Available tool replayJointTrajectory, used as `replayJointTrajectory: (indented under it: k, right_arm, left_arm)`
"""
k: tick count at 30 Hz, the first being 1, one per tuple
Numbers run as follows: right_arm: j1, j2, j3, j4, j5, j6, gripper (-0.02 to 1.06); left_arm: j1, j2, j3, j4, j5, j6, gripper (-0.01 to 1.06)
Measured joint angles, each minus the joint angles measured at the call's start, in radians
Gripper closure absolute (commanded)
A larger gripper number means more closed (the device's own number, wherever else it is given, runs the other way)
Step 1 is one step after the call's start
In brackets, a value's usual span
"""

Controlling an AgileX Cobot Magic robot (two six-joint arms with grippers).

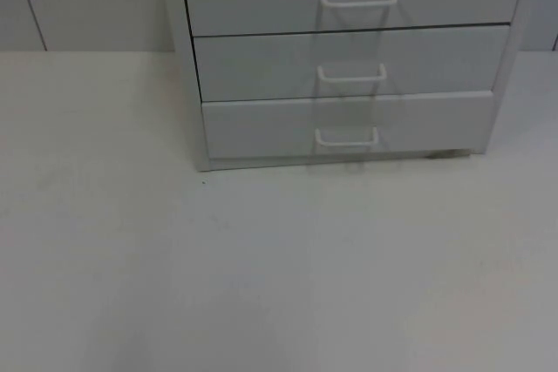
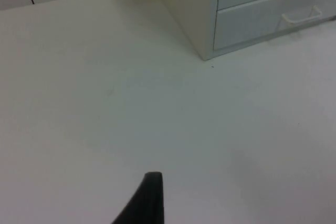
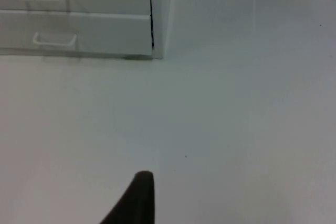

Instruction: Open the drawer with the left hand, place the block into the drawer with the right hand, then close the drawer with the left hand.

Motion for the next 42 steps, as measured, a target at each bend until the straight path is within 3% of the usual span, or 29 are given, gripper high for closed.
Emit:
replayJointTrajectory:
  k: [26,36,42]
  right_arm:
    - [-0.007,0.000,0.000,0.000,0.000,-0.002,-0.01]
    - [-0.094,0.000,0.000,0.000,0.000,-0.002,-0.01]
    - [-0.099,0.000,0.000,0.000,0.000,-0.002,-0.01]
  left_arm:
    - [0.000,0.000,0.000,0.002,0.000,-0.007,0.00]
    - [0.000,0.000,0.000,0.002,0.000,-0.007,0.00]
    - [0.004,0.000,0.000,0.002,0.000,-0.007,0.00]
